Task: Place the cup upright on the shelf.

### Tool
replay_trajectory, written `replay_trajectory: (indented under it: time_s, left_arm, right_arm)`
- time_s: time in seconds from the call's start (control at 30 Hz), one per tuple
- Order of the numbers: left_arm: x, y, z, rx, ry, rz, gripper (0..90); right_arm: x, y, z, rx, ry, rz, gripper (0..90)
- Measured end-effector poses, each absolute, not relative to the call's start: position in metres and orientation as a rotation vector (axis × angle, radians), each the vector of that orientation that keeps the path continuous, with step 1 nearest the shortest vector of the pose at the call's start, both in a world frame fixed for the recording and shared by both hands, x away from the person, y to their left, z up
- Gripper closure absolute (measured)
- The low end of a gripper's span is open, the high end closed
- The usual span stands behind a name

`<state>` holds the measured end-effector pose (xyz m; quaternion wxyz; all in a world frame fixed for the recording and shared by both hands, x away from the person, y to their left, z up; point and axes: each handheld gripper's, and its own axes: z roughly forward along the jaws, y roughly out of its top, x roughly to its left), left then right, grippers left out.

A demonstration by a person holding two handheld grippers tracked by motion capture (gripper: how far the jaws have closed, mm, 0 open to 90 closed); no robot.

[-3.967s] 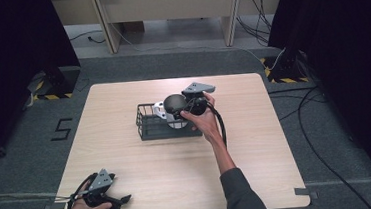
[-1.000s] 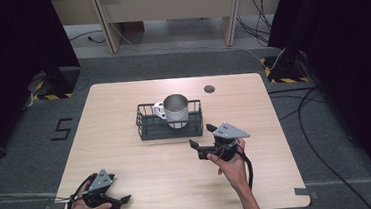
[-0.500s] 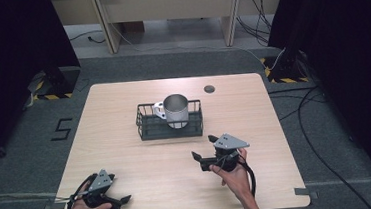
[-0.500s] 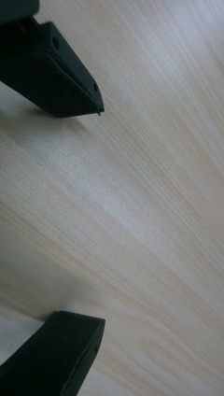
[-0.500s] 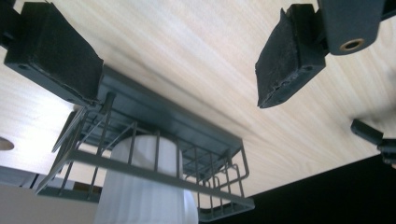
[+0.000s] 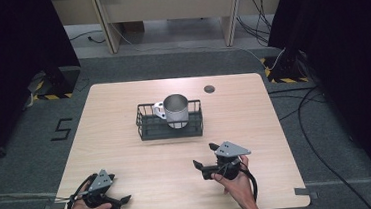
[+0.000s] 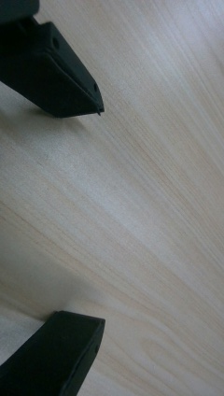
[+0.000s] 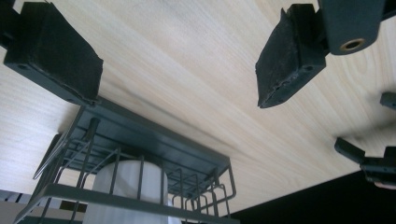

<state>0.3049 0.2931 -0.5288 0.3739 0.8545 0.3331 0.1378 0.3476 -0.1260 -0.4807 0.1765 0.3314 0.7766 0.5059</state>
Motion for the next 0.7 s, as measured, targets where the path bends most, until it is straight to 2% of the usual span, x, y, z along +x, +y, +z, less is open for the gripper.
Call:
replay_trajectory:
  time_s: [0.7]
  left_arm:
    - [0.305, 0.293, -0.529, 2.189, 0.852, 0.353, 0.0]
  right_arm:
    - [0.323, -0.133, -0.500, 0.943, 2.256, 1.401, 15.1]
